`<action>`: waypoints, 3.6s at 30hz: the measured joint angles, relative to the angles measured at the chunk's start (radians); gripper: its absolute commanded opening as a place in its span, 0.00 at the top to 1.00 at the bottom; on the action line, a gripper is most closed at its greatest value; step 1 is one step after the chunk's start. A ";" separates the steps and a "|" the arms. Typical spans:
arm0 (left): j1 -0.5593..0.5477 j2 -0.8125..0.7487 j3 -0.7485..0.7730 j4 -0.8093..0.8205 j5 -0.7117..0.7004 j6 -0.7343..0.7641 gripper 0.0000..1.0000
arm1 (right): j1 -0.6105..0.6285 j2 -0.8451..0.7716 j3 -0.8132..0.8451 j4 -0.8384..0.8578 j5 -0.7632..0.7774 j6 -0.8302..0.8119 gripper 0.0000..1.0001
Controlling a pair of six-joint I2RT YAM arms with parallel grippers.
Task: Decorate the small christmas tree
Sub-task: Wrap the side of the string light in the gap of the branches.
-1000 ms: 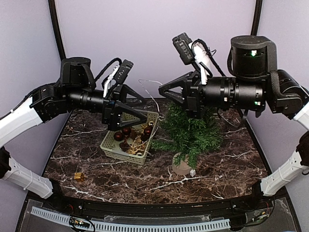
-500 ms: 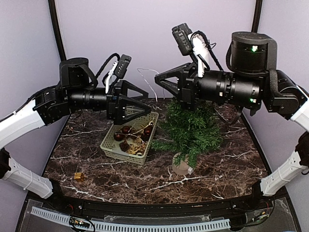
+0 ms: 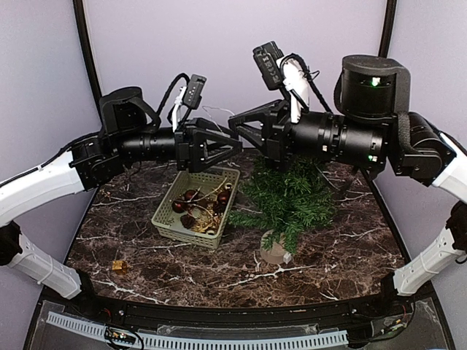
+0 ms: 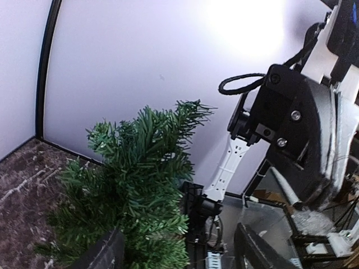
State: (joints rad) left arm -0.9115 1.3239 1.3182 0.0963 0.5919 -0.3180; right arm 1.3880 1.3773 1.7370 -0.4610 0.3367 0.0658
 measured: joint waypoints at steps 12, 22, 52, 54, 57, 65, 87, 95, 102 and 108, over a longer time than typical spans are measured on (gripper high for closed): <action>0.000 0.027 -0.044 0.033 -0.090 -0.048 0.58 | 0.000 -0.011 -0.037 0.054 0.002 -0.008 1.00; 0.000 0.026 -0.111 -0.011 -0.171 -0.030 0.72 | 0.000 -0.067 -0.050 0.119 0.037 -0.032 1.00; 0.024 -0.182 0.065 -0.270 -0.786 0.382 0.27 | 0.000 -0.084 -0.033 0.216 0.288 -0.205 1.00; 0.023 -0.182 0.048 -0.243 -0.665 0.360 0.16 | 0.000 -0.090 -0.032 0.229 0.288 -0.214 1.00; 0.023 -0.182 0.009 -0.182 -0.486 0.301 0.08 | 0.000 -0.100 -0.032 0.241 0.283 -0.219 1.00; 0.023 -0.131 -0.028 -0.050 -0.179 0.121 0.01 | 0.000 -0.161 -0.111 0.280 0.176 -0.214 1.00; 0.023 -0.039 -0.102 0.006 -0.019 0.056 0.65 | 0.000 -0.174 -0.174 0.342 0.132 -0.192 1.00; 0.023 -0.126 -0.191 -0.122 -0.280 0.140 0.75 | 0.000 -0.179 -0.187 0.382 0.214 -0.192 1.00; 0.023 -0.169 -0.246 -0.159 -0.527 0.212 0.78 | 0.000 -0.188 -0.188 0.404 0.254 -0.195 1.00; 0.035 -0.204 -0.298 -0.159 -0.621 0.235 0.49 | 0.000 -0.189 -0.188 0.409 0.261 -0.196 1.00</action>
State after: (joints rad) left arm -0.8768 1.1198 1.0203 -0.0631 -0.0292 -0.0830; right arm 1.3880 1.1881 1.5490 -0.0521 0.5980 -0.1299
